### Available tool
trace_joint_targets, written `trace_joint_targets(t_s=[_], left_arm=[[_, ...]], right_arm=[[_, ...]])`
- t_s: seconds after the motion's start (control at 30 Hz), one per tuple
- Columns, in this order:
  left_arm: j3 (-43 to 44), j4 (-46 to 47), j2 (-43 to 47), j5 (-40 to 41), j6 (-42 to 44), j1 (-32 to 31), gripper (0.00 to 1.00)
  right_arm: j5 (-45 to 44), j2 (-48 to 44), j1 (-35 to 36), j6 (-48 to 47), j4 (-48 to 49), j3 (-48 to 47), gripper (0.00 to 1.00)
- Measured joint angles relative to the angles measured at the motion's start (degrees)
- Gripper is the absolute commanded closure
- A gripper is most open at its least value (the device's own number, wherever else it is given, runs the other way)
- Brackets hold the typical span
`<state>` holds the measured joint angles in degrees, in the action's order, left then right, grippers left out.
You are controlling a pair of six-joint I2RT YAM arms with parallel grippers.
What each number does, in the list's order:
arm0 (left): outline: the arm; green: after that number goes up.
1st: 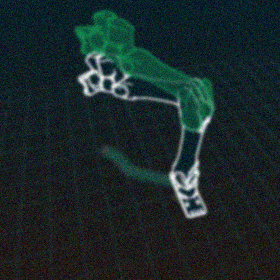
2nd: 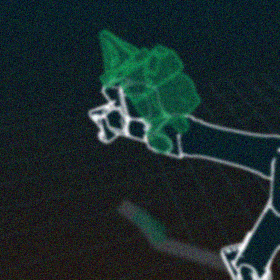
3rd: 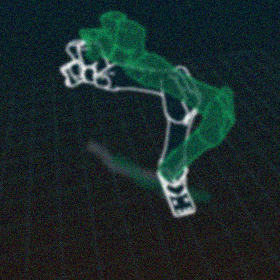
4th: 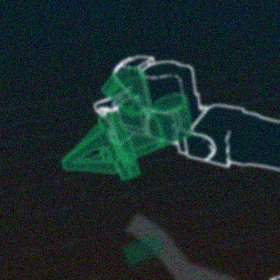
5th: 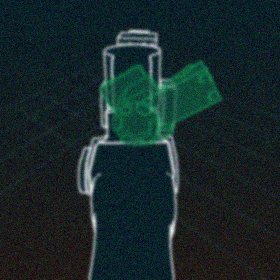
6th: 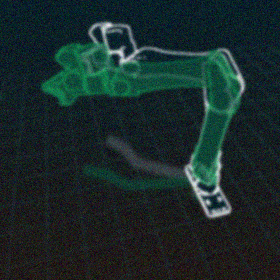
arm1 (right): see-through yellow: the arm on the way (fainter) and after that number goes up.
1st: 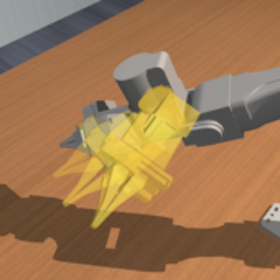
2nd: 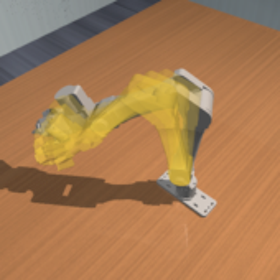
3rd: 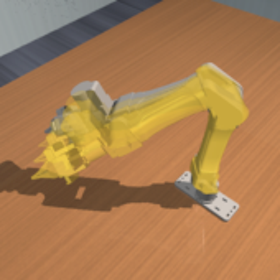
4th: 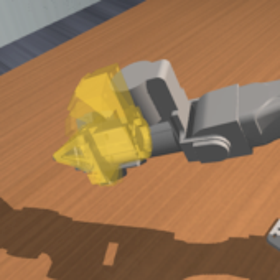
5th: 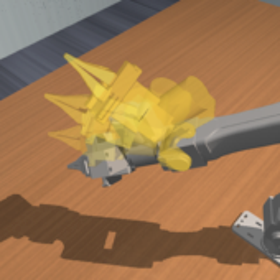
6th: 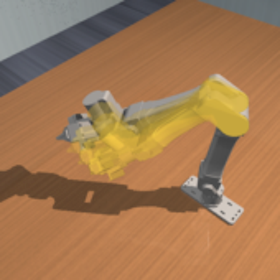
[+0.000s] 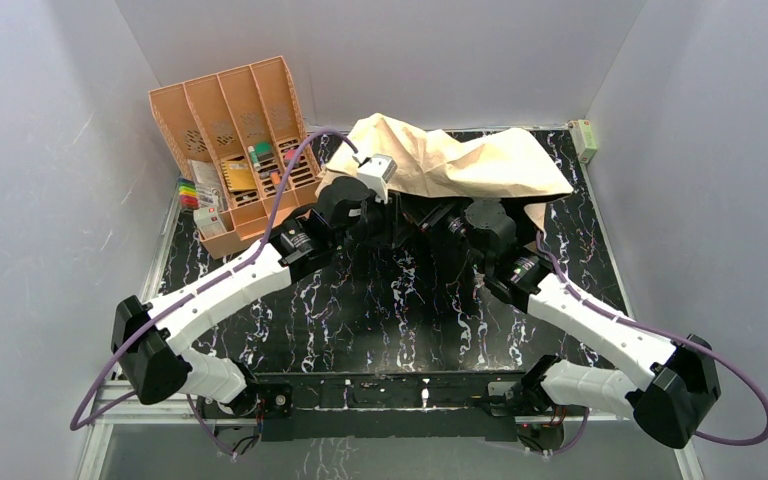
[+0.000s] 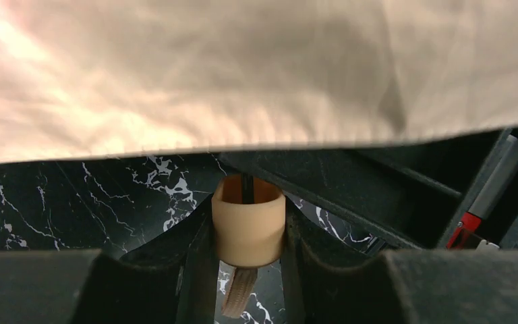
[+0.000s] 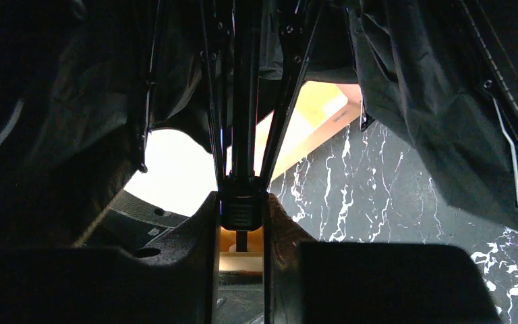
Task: Put away the umbrella
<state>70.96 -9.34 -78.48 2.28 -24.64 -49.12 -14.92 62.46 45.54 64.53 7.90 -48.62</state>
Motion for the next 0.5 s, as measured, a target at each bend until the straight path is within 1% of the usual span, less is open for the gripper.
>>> trace_joint_targets(t_s=[0.37, 0.43, 0.5], left_arm=[[0.74, -0.28, 0.02, -0.15, 0.85, -0.17, 1.0], [2.64, -3.26, 0.0, -0.2, 0.81, -0.24, 1.0], [7.17, -8.96, -0.2, 0.5, 0.68, -0.48, 1.0]], right_arm=[[-0.72, -0.92, -0.02, 0.46, -0.48, -0.13, 1.0], [0.04, -0.85, 0.11, 0.44, -2.32, -1.62, 1.0], [1.55, -0.44, 0.26, 0.81, -4.74, -4.72, 1.0]])
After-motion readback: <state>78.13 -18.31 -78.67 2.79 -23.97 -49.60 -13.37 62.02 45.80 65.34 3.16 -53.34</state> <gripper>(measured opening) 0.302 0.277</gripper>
